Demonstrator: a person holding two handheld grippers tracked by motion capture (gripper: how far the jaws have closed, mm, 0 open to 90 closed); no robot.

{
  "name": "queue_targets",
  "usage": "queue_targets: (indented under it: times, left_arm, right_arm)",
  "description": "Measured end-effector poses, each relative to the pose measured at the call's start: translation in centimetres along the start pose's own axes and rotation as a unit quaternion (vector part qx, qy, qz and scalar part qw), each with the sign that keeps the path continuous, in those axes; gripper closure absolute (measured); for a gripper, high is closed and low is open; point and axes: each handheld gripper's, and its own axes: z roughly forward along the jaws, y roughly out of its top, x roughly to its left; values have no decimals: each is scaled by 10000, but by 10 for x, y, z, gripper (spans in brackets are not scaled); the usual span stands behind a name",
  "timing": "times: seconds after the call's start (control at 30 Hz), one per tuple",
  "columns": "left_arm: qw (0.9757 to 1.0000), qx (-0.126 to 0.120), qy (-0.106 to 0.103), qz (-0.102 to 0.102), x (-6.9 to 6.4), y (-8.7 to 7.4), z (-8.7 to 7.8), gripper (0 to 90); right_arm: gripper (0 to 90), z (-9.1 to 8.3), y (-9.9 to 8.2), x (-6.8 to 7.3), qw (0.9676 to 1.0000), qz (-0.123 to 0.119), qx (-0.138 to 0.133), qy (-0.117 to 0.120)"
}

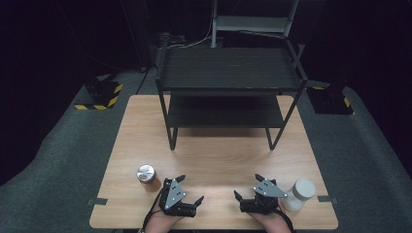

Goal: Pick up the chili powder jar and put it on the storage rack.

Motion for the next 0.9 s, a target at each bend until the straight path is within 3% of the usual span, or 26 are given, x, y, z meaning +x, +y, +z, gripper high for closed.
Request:
queue_targets:
  times: [0.17, 0.33, 0.67, 0.9]
  left_arm:
    - [10000, 8, -20, -58, 2, -1, -2, 30]
    - [10000, -14, -43, -17, 2, -2, -4, 17]
    - [9999, -43, -88, -128, 6, -3, -5, 5]
    - [9998, 59, -166, -72, 7, -1, -5, 4]
  right_arm:
    - [4, 1, 0, -5, 9998, 180, 5, 85]
    - [3, -1, 0, -3, 9999, 99, 18, 81]
    - [4, 1, 4, 1, 9999, -23, 139, 52]
    - [6, 0, 4, 2, 9999, -40, 134, 100]
